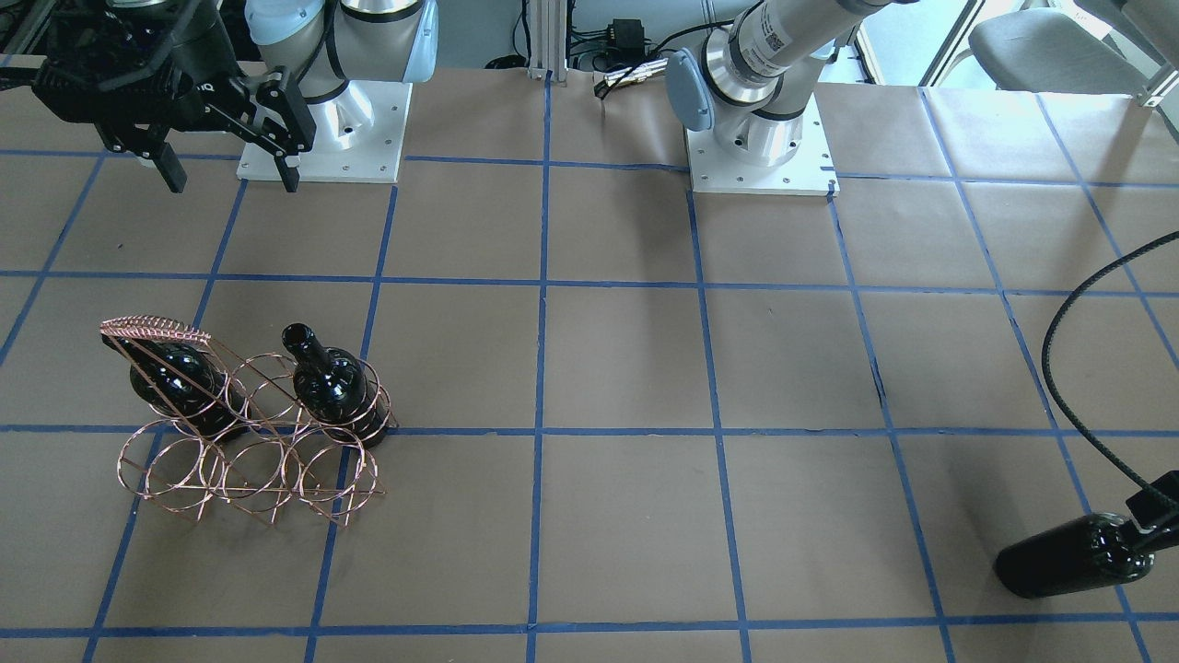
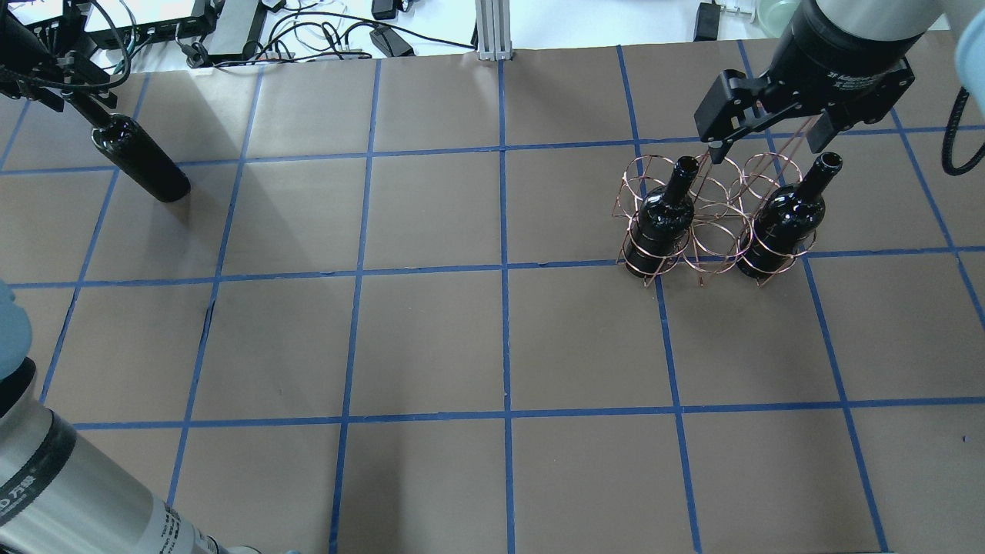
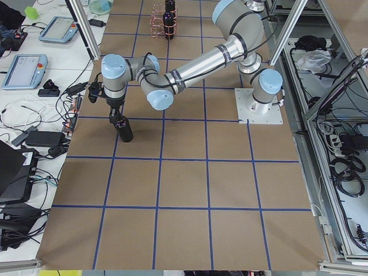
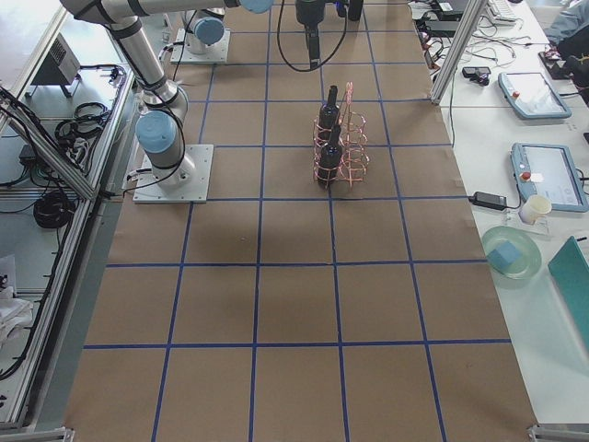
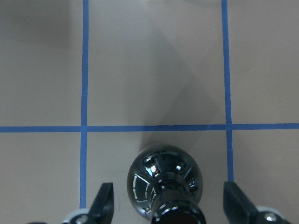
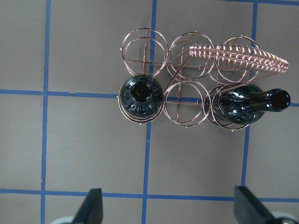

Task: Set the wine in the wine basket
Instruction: 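Close the left gripper around the bottle neck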

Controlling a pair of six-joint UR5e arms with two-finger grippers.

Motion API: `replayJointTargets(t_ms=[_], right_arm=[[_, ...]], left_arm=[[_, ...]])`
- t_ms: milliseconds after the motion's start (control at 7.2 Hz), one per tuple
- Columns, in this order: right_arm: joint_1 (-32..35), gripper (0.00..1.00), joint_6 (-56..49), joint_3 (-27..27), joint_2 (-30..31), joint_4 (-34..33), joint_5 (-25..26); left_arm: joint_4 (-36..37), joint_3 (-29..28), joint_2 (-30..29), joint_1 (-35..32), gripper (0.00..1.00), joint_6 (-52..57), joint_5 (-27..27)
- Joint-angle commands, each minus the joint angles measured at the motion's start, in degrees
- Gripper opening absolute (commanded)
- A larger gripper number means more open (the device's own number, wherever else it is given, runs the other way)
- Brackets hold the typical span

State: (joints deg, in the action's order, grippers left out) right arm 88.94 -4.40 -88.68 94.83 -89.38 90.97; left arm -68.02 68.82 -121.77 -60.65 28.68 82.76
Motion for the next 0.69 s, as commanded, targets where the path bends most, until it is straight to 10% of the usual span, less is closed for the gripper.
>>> replayJointTargets(t_ms=[0,278,556], right_arm=[[0.09,1.0,0.0,0.0,0.0,0.0,-0.09],[0.0,1.0,0.0,0.0,0.0,0.0,-0.09],[0.0,1.0,0.0,0.0,0.0,0.0,-0.09]], left_arm=[[0.78,0.0,-0.48,0.0,0.49,0.68,0.03],[0.79,0.09,-0.74,0.0,0.0,0.68,0.03],[0.61,0.18,-0.57,0.0,0.0,1.99,0.12]])
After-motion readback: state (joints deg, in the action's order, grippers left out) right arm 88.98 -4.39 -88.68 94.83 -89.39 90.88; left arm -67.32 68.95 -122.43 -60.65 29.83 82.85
